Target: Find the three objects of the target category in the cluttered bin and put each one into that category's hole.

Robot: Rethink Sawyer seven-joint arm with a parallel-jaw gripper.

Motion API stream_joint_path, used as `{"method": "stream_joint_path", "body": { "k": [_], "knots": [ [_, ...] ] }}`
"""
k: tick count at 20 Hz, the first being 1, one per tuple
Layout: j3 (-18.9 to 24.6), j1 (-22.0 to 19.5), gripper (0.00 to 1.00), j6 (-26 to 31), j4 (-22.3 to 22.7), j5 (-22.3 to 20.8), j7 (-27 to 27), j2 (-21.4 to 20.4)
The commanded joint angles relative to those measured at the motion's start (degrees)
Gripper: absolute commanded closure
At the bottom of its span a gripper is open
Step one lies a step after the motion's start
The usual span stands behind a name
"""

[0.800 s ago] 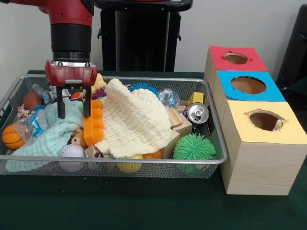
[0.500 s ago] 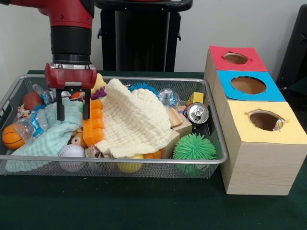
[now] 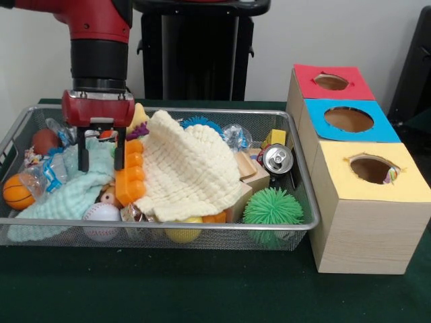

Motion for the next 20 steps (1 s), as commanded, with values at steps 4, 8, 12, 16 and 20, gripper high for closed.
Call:
{"method": "stream_joint_path", "body": {
  "k": [4, 8, 12, 16, 20],
  "knots": [
    [7.2, -10.0, 0.0, 5.9, -1.6, -2.5, -11.5, 2.4],
    [5.6, -9.7, 0.0, 3.5, -0.2, -5.0, -8.5, 2.7],
    [2.6, -8.3, 0.0, 0.4, 0.6, -7.2, -4.5, 5.1],
    [2.6, -8.1, 0.0, -0.7, 2.4, -7.1, -2.1, 6.6],
    [6.4, -10.1, 0.0, -1.6, 6.5, -4.7, -0.6, 6.9]
  ]
}}
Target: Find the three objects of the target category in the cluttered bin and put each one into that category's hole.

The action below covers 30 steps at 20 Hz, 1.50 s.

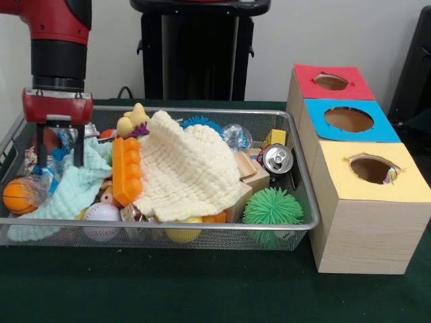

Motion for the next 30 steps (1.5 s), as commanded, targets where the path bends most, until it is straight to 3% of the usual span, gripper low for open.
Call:
{"method": "stream_joint_path", "body": {
  "k": [1, 7, 13, 24, 30],
  "knots": [
    [5.6, -1.9, 0.0, -1.4, 7.3, -1.9, -0.2, 5.4],
    [6.0, -0.7, 0.0, -4.6, 11.0, 1.2, 4.6, 3.9],
    [9.1, -2.7, 0.0, -2.9, 13.6, 3.5, 3.8, 4.3],
    [9.7, -2.7, 0.0, -2.4, 10.0, 2.8, 2.2, 7.7],
    [13.3, -4.8, 0.0, 1.9, 12.4, 7.2, 1.0, 7.1]
  ]
}}
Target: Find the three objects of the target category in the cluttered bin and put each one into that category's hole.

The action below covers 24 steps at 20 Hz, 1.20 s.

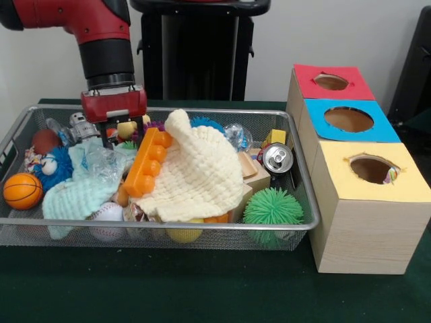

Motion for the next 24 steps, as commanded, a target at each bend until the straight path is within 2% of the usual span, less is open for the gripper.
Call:
{"method": "stream_joint_path", "body": {
  "k": [1, 3, 9, 14, 18, 24],
  "knots": [
    [8.1, -1.1, 0.0, 8.4, 4.7, 5.6, 0.9, 3.6],
    [8.9, -1.1, 0.0, 9.4, 5.5, 7.3, 0.9, 3.2],
    [8.1, 4.3, 0.0, 12.2, 11.4, 20.2, 8.9, -2.4],
    [6.1, 8.9, 0.0, 12.4, 14.7, 27.6, 10.9, -8.5],
    [4.1, 9.8, 0.0, 11.7, 14.9, 29.1, 9.1, -9.2],
    [-2.9, 11.1, 0.0, 19.7, 13.4, 30.3, 3.4, -18.1]
  ]
}}
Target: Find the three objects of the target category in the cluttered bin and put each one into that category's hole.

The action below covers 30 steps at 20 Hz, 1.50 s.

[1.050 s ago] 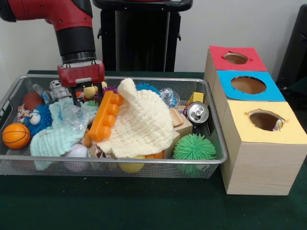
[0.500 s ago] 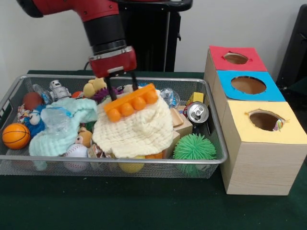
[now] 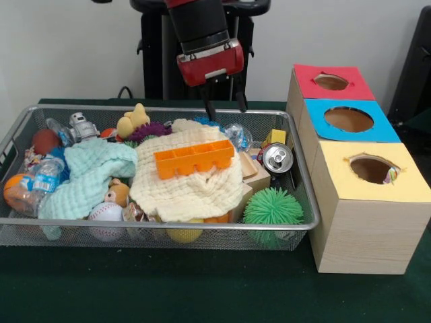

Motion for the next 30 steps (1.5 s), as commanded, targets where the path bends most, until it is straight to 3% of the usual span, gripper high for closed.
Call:
{"method": "stream_joint_path", "body": {
  "k": [1, 7, 13, 19, 24, 30],
  "knots": [
    [-6.2, 0.4, 0.0, 13.2, -0.7, 3.0, 2.5, -9.2],
    [-4.5, -3.7, 0.0, 17.6, -2.3, 1.1, -3.4, -11.8],
    [-3.2, -7.4, 0.0, 19.0, -4.6, -4.2, -7.8, -10.8],
    [-4.5, -8.7, 0.0, 14.9, -8.5, -13.5, -8.2, -4.4],
    [-2.2, -11.3, 0.0, 13.2, -11.4, -18.5, -9.3, -1.0],
    [4.3, -17.7, 0.0, 16.9, -13.2, -18.1, -16.0, 2.1]
  ]
}}
